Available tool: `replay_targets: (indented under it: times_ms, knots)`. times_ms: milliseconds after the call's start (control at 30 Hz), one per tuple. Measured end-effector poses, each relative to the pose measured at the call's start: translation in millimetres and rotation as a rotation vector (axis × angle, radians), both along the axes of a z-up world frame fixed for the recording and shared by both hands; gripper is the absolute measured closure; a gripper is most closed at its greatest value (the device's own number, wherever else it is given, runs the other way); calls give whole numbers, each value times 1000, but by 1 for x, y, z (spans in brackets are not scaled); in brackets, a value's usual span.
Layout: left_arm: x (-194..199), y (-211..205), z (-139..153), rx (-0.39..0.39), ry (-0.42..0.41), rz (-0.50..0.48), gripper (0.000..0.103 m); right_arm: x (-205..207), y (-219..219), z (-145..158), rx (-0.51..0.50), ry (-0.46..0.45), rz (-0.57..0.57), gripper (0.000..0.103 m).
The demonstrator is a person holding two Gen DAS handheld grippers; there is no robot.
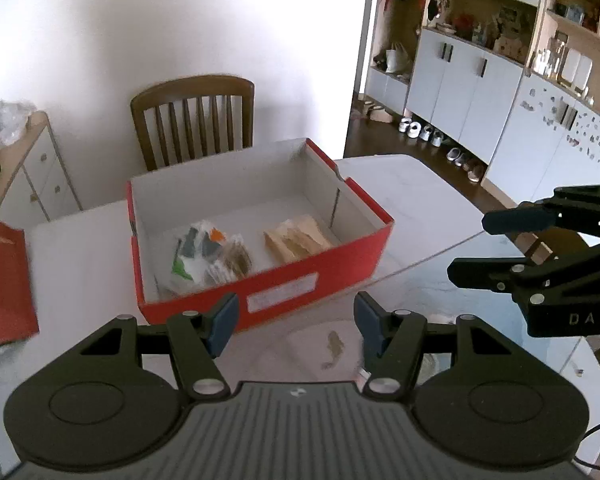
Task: Organize objects
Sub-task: 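Move both tools back over the table toward the glue tube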
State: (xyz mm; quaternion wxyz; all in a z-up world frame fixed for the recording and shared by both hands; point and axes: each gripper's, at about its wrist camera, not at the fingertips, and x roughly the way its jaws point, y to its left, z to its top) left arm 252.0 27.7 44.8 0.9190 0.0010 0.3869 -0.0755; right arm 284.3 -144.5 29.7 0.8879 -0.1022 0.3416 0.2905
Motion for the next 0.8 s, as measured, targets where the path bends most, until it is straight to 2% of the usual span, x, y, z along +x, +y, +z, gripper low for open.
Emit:
replay_targets:
  times_ms: [67,133,267,400,700,800]
  knots:
    - [-9,-2,-3,-11,1,7,39,-6,-7,-3,11,9,-3,41]
    - [-18,-5,-6,-14,-3,16,33,-12,-12,-8,16,13,-9,41]
    - [-37,-8,-13,-27,-17,33,32,-25,-25,-17,22,7,-21,38]
    - [-53,-13,-23,-28,-15,39,23,-36,-39,-29,17,22,-21,35]
    - [-84,-29,-50,-30,-3,12,22,-56,-61,-54,-6,49,-41,31]
    - [-94,-34,-61,-22,-5,8,16,-61,-65,-65,-26,60,-47,31]
